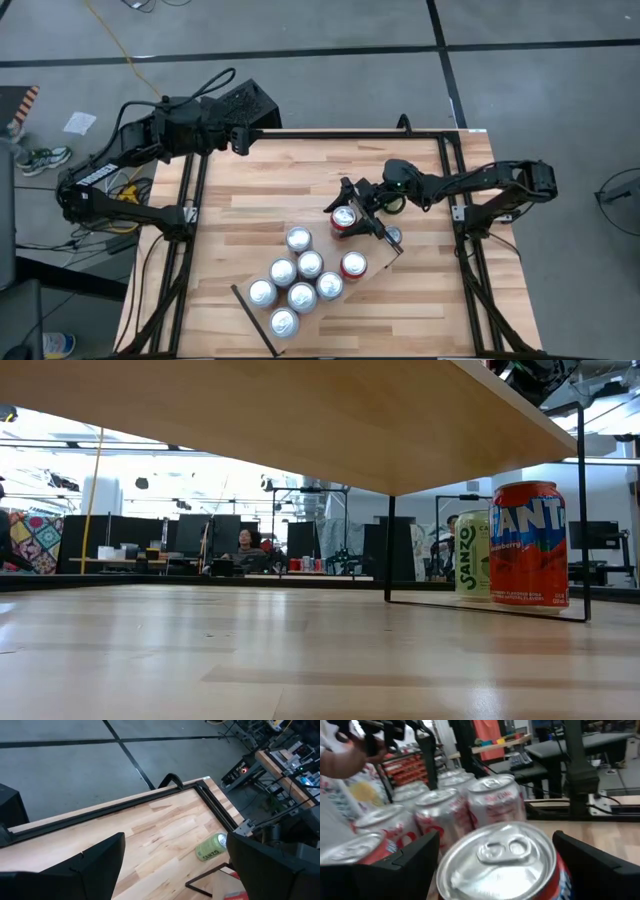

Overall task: Place canned beverage on shelf
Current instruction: Put the red soda can on the shelf aligned with the other red soda can

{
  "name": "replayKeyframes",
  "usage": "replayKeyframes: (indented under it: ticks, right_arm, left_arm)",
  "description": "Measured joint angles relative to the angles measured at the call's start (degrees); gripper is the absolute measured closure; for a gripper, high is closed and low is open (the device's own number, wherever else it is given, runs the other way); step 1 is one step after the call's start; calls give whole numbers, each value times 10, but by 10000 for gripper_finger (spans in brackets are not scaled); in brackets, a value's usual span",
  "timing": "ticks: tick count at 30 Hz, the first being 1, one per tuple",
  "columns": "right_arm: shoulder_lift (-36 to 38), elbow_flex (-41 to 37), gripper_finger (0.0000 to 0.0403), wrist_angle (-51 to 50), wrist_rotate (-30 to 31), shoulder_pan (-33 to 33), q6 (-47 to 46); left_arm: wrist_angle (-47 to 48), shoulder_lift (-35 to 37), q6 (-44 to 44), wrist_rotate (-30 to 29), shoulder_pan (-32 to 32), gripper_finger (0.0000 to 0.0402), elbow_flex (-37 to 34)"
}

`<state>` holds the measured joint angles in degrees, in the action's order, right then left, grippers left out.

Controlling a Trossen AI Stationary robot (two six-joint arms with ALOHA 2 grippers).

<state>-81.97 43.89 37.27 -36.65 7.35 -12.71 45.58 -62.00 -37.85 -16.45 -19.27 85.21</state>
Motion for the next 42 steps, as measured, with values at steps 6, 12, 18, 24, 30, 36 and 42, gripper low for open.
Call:
replayKeyframes:
  ticks: [6,12,18,24,30,36,42]
  right_arm:
    - [0,27,45,1,-32,0,-14]
    - [0,69,45,-1,-53,3,-20]
    - [8,112,45,-8,-74,8,-25]
    - [49,164,45,-55,-85,28,-24]
    - [119,216,45,-194,-100,84,-1]
    - [202,243,45,-385,-98,171,71]
    - [271,243,45,-536,-97,251,80]
  left_arm:
    - [0,0,-19,0,0,69,0]
    - [0,0,-20,-1,0,69,0]
    - [0,0,-21,10,0,69,0]
    - [0,0,4,32,0,69,0]
    - [0,0,61,7,38,69,0]
    - [0,0,92,-87,107,69,0]
    - [0,0,94,-148,174,69,0]
